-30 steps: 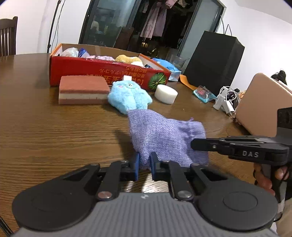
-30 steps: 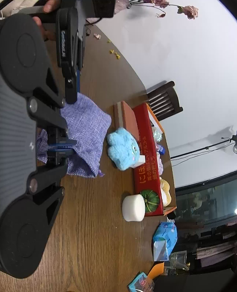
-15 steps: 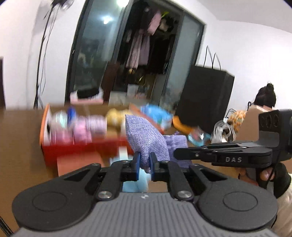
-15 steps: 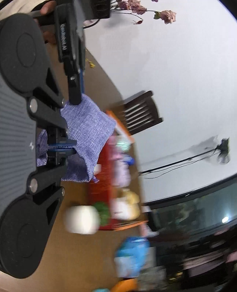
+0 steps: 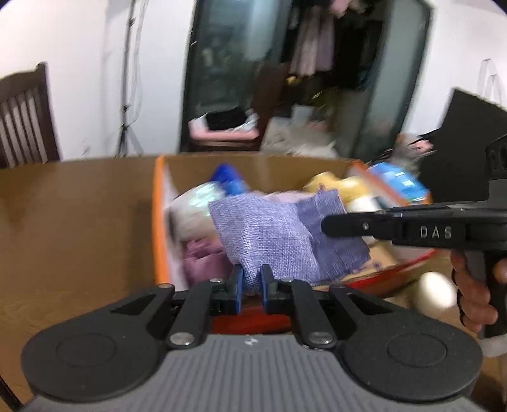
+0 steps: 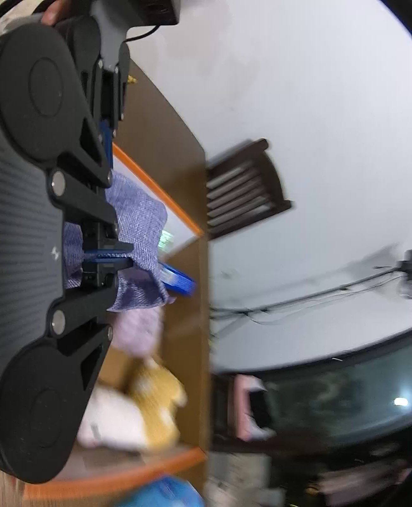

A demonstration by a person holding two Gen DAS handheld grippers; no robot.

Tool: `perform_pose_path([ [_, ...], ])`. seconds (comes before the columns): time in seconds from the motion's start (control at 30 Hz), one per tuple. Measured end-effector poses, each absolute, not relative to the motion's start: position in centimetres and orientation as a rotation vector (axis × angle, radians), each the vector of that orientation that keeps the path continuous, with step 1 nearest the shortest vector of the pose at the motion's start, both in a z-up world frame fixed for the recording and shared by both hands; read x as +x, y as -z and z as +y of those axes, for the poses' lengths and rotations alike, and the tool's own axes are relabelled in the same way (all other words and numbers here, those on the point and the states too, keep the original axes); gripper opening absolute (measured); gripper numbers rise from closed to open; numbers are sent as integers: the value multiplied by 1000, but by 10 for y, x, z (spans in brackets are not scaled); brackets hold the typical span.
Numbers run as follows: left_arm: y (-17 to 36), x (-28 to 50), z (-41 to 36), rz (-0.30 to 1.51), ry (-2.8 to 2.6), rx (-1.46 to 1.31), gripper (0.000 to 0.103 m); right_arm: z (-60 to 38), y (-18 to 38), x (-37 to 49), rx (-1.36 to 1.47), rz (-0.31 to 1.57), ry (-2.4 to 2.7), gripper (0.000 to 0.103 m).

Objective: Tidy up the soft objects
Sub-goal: 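Carry the lilac pouch into the box and open the right gripper, then move the right gripper to the white round sponge and grasp it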

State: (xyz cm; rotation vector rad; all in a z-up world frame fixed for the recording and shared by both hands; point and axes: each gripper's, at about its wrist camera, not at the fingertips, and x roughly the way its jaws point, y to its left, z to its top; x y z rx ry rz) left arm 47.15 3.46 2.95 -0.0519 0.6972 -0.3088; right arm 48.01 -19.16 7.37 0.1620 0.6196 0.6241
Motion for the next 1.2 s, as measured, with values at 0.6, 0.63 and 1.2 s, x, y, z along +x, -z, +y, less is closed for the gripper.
perform_pose_path([
  [0.6, -46, 464, 50, 645, 289, -16, 50, -163, -36, 502, 196, 802, -687, 34],
  [0.63, -51, 461, 53, 630, 282, -22, 50, -165, -38, 502, 184, 799, -678, 39],
  [1.2, -87, 312, 20, 360, 184, 2, 70, -284, -122, 361, 32, 415, -258, 83],
])
